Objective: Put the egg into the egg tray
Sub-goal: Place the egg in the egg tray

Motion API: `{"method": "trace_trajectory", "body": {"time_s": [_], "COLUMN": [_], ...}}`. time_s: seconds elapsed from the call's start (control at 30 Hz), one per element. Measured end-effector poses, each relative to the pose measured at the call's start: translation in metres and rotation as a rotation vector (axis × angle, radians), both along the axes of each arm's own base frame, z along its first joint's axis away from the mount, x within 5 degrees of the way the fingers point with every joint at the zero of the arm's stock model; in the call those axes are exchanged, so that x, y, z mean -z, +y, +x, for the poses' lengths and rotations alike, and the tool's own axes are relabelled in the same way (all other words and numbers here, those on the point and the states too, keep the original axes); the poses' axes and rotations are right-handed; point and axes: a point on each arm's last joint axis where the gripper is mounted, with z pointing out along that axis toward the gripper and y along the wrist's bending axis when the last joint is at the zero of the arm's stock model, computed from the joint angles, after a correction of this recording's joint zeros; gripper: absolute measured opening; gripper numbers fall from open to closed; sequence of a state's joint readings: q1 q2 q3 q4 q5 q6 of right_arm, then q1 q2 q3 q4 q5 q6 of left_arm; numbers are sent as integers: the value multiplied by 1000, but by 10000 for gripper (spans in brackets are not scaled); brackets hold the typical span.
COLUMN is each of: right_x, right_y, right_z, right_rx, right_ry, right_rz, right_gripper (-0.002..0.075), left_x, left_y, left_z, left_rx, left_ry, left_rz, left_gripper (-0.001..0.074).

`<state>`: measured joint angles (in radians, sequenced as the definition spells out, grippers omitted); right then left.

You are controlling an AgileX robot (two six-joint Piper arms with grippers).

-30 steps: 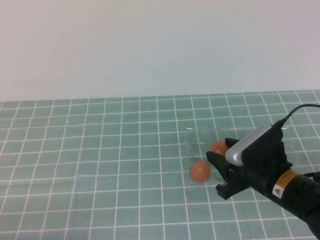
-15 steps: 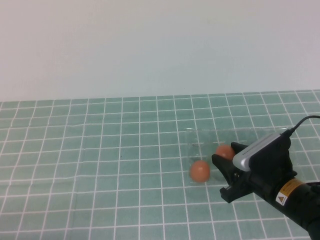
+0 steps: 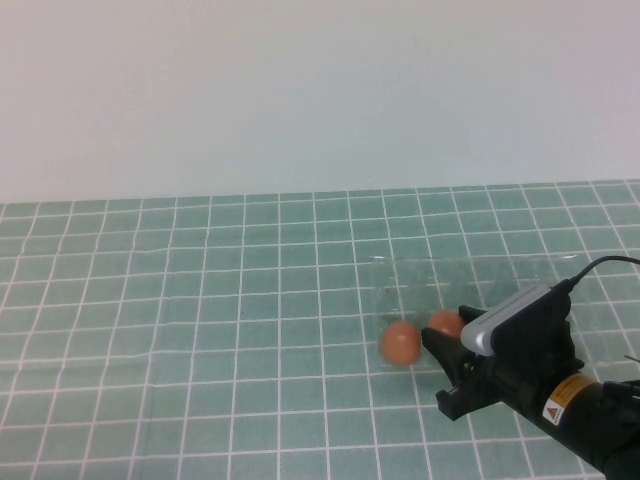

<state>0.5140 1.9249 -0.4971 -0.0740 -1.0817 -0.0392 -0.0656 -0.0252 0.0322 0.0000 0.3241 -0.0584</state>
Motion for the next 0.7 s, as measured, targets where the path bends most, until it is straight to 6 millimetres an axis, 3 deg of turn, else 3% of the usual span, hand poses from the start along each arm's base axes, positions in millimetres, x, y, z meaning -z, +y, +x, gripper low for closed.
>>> {"method": "trace_trajectory", "body": {"time_s": [0.7], "right_x": [2], "right_y": [0], "right_z": [0], "right_rx": [1], "right_ry": [2], "right_rz": [4], "right_gripper": [362], "left_x": [0], "left_y": [0], "left_z": [0], "left_rx": [0], "left_ry": [0], "left_rz": [0], "left_gripper": [-1]}}
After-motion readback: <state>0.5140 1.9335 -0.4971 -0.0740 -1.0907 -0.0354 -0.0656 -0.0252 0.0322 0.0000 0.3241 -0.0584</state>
